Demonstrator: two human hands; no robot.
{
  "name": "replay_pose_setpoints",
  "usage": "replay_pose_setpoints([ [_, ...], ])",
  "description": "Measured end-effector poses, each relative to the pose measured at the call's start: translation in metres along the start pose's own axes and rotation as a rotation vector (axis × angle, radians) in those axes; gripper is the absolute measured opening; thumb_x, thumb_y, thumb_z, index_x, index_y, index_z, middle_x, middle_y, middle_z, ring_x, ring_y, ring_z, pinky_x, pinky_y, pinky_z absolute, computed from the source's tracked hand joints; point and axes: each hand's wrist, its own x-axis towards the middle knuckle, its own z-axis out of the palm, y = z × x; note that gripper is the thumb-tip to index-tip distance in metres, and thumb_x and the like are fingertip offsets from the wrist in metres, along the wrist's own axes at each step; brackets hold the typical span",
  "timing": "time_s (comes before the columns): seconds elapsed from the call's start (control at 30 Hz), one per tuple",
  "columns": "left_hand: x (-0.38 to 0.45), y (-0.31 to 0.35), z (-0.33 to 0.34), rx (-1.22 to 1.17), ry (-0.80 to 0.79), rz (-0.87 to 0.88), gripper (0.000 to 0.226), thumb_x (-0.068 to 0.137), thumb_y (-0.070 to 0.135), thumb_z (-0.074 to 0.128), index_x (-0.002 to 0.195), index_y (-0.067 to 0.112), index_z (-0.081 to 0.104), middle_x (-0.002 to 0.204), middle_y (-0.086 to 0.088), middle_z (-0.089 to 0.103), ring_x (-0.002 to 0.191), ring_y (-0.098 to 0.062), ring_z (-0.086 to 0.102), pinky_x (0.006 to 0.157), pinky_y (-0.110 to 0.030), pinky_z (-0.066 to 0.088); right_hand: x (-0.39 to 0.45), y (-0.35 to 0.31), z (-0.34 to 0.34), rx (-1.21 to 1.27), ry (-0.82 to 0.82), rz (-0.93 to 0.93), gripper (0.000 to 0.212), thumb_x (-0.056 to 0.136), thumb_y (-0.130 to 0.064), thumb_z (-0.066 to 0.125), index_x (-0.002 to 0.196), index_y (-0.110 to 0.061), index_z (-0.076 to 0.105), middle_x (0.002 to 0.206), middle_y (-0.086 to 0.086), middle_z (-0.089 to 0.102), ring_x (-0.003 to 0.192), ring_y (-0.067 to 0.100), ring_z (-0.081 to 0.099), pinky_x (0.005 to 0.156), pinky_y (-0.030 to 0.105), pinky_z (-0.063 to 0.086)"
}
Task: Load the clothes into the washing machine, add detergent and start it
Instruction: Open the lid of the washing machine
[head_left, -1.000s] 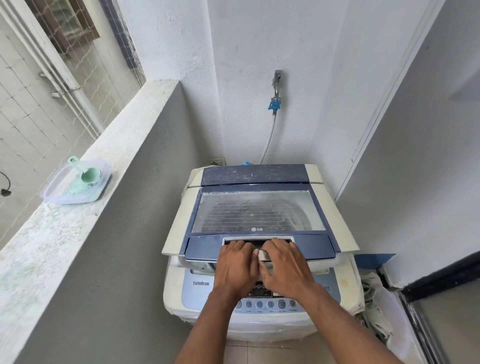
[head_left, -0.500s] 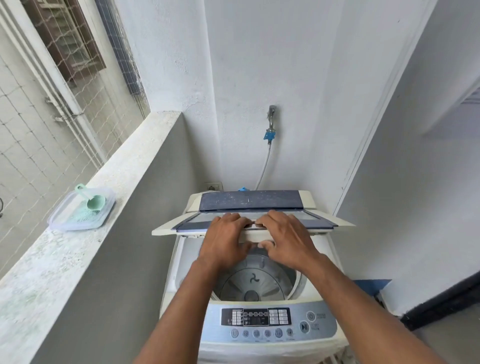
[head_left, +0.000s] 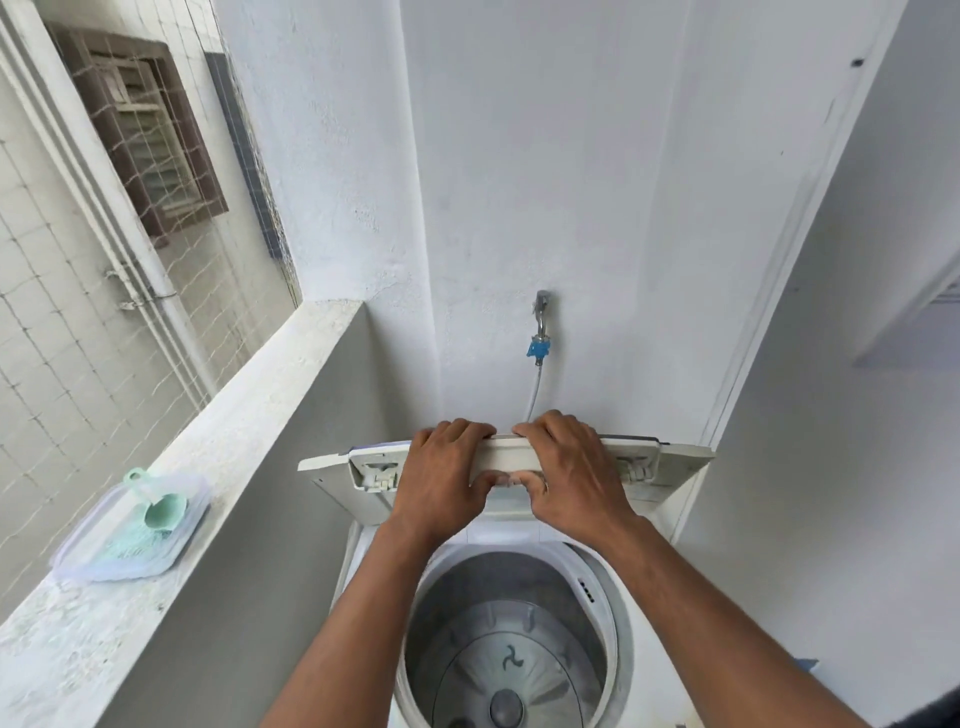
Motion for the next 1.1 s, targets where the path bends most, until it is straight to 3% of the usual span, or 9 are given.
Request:
replay_pose_setpoints([
  [0.43,0.073,-0.037,0.024,-0.038,0.035,-0.016,0.058,0.082,0.032,0.067,0.138,0.019,0.063,0.132,0.003,0.068,0.120,-0.024,0.061,0.109,-0.044,0.042,0.076,0.034,0.025,-0.082,0.005,0.008,0.061,0.079,-0.040,0.064,0.136,-0.024,0.051,0.114,-0.002,0.051,0.104,0.021,0.049,0.099,0.039,0.040],
  [0.67,0.110,-0.052,0.043,-0.059,0.013,-0.075,0.060,0.098,0.022,0.066,0.155,0.018,0.047,0.157,-0.001,0.052,0.153,-0.024,0.036,0.129,-0.044,0.019,0.120,0.053,0.042,-0.045,-0.036,0.051,0.063,0.081,-0.042,0.061,0.140,-0.024,0.050,0.120,-0.001,0.054,0.111,0.023,0.050,0.106,0.039,0.033],
  [1.1,0.156,-0.075,0.064,-0.101,-0.064,-0.143,0.058,0.104,0.036,0.060,0.156,0.016,0.045,0.162,-0.006,0.046,0.155,-0.025,0.032,0.129,-0.044,0.013,0.163,0.081,0.066,0.022,-0.122,0.092,0.070,0.086,-0.047,0.053,0.152,-0.024,0.044,0.137,-0.001,0.057,0.129,0.024,0.050,0.117,0.041,0.028],
])
